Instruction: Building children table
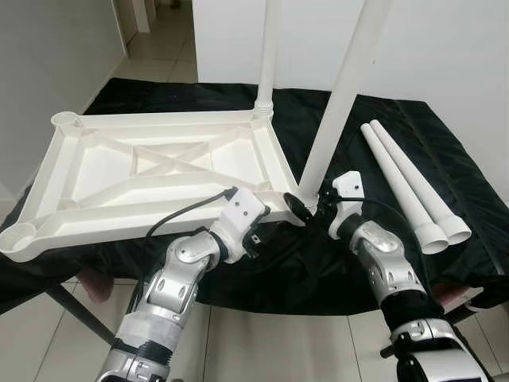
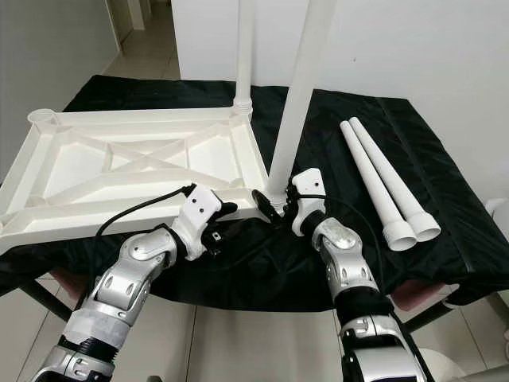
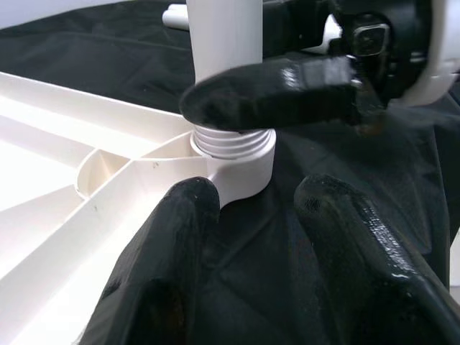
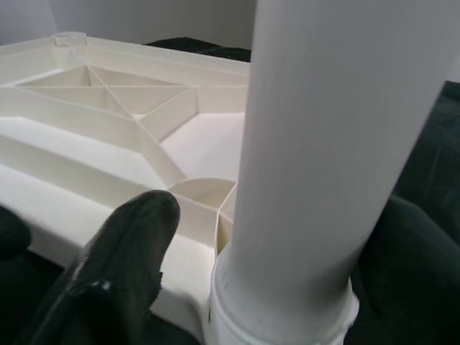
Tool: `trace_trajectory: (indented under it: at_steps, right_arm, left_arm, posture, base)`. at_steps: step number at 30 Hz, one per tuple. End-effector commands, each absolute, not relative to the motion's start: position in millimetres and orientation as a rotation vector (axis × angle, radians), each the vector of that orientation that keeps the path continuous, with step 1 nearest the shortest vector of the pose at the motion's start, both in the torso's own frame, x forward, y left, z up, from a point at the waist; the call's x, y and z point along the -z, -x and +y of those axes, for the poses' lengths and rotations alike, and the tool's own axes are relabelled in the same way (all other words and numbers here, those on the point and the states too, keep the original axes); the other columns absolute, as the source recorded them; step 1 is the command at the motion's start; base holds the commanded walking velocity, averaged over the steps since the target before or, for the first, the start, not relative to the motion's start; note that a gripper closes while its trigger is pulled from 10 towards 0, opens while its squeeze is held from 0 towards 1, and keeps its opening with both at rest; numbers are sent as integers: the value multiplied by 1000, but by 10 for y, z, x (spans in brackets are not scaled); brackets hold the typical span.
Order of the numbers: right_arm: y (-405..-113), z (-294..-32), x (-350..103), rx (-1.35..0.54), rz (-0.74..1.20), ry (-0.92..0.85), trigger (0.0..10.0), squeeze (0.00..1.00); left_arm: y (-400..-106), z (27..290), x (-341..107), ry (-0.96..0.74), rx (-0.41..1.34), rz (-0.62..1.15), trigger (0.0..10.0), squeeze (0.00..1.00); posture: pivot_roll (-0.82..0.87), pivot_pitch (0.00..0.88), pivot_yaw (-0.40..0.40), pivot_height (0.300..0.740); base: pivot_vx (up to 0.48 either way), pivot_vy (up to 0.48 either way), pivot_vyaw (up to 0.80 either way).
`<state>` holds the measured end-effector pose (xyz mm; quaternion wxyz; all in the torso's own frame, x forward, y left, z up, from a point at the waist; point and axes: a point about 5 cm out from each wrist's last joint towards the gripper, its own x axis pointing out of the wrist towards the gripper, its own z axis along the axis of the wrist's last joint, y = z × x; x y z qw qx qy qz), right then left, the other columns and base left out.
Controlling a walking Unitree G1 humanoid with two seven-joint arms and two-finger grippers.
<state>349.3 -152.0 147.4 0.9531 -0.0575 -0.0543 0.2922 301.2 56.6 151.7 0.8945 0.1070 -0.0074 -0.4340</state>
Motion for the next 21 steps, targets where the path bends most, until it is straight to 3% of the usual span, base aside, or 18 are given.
trace_trajectory:
  at_steps: [1,9,10,11,12,17,18,21]
  right_arm:
    - [-3542,-1539,-1457,-600,-100,116,4667,0]
    - [-3597,-1531,-1449,-600,-84,108,4627,0]
    - [-3624,-1528,-1440,-588,-74,100,3529,0]
    - [-3624,-1528,-1440,-588,-74,100,3529,0]
    - [-3644,-1526,-1425,-577,-63,82,0,0]
    - [-3665,-1527,-1394,-565,-53,40,0,0]
    - [-3662,-1536,-1370,-550,-46,27,10000,0]
    - [-3649,-1548,-1323,-500,-38,-18,10000,0]
  left_arm:
    - [-2983,551,-1514,-220,919,-6,10000,0]
    - [-2982,547,-1517,-220,918,-5,10000,0]
    - [-2985,546,-1519,-220,916,-5,10000,0]
    - [-2985,546,-1519,-220,916,-5,10000,0]
    - [-2987,547,-1521,-220,913,-6,10000,0]
    - [-2985,555,-1527,-218,906,-4,10000,0]
    - [-2984,562,-1527,-217,902,-3,10000,0]
    - [-2980,576,-1522,-215,895,1,10000,0]
  posture:
    - [18,0,-19,740]
    - [25,0,-19,740]
    - [25,0,-20,740]
    - [25,0,-20,740]
    - [29,0,-23,740]
    - [32,0,-25,740]
    - [32,0,-27,740]
    - [32,0,-28,740]
  base:
    - [0,0,0]
    - [0,0,0]
    - [0,0,0]
    - [0,0,0]
    - [0,0,0]
    - [0,0,0]
    - [0,0,0]
    - [0,0,0]
